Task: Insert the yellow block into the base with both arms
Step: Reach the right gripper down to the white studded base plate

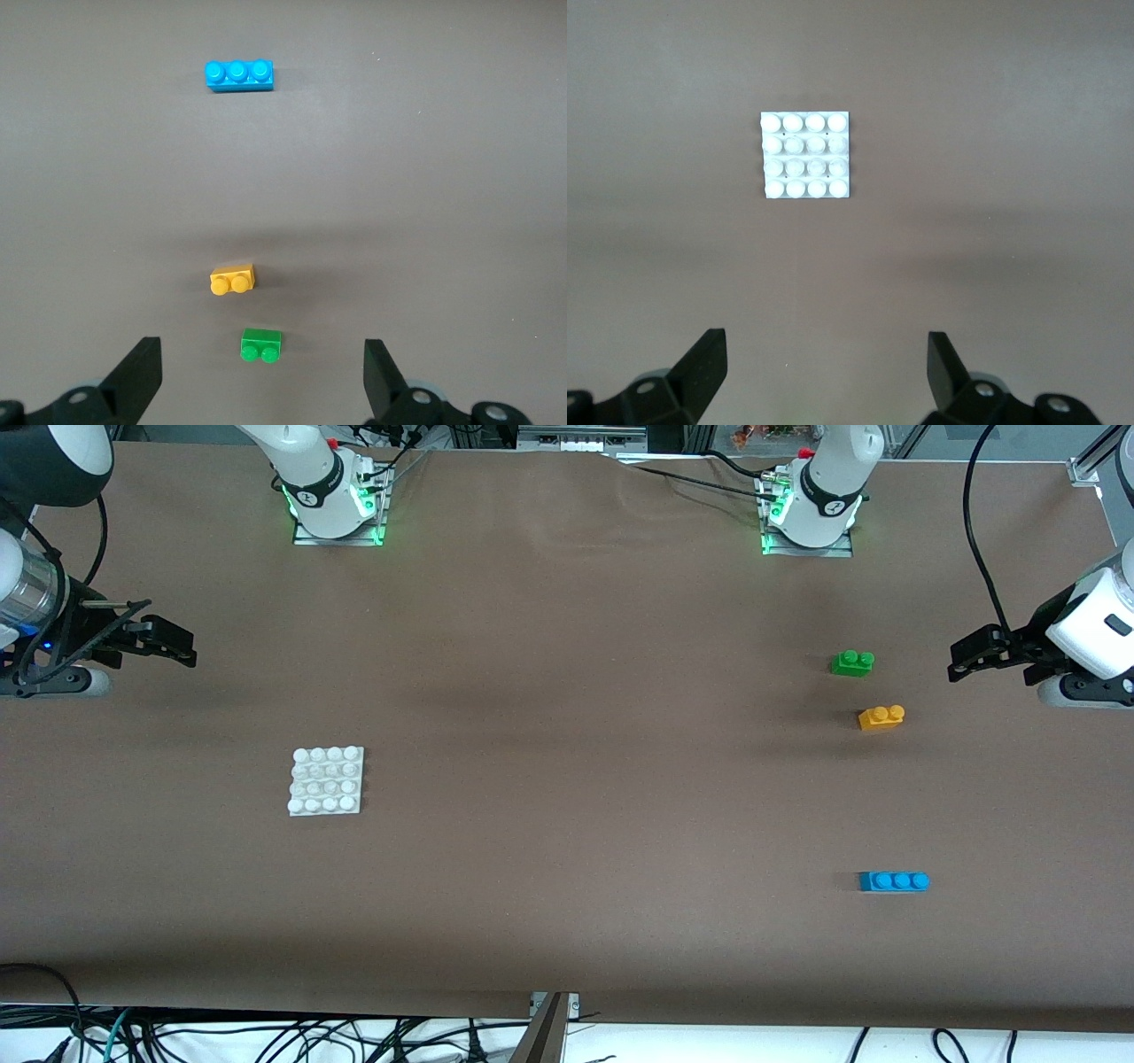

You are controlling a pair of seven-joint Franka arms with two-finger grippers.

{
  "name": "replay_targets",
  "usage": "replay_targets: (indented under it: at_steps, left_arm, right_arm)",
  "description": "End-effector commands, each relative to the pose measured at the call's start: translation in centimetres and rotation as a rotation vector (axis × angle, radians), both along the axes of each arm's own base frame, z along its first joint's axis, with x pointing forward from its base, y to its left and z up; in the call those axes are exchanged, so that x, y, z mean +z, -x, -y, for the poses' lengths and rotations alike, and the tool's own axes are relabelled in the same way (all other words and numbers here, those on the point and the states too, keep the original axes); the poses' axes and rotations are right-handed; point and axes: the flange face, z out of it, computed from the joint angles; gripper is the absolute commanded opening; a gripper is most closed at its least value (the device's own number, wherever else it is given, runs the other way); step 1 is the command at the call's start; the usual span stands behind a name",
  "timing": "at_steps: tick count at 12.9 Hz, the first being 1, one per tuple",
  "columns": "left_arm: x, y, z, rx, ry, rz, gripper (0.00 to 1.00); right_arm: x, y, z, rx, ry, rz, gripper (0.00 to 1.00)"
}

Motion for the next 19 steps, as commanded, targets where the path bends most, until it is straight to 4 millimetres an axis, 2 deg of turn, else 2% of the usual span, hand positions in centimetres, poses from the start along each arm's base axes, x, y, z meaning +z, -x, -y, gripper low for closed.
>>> replay_targets:
  at_steps: [1, 15, 17, 19]
  left_arm:
    - [0.6, -0.3, 0.0, -0.022, -0.005, -0.006, 1.0]
    - [0.5, -0.2, -0.1, -0.02, -0.005, -0.01, 1.0]
    - [0.6, -0.3, -0.1, -0.02, -0.005, -0.008, 1.0]
    - [0.6, -0.3, -0.1, -0.02, -0.005, -0.008, 1.0]
  right_arm:
    - [0.0, 0.1, 0.2, 0.011, 0.006, 0.0, 1.0]
    - [-0.2, 0.1, 0.1, 0.011, 0.004, -0.003, 1.0]
    - [-2.0, -0.5, 0.0, 0.007, 0.004, -0.015, 1.0]
    - [-5.7, -1.9, -0.4, -0.003, 0.004, -0.016, 1.0]
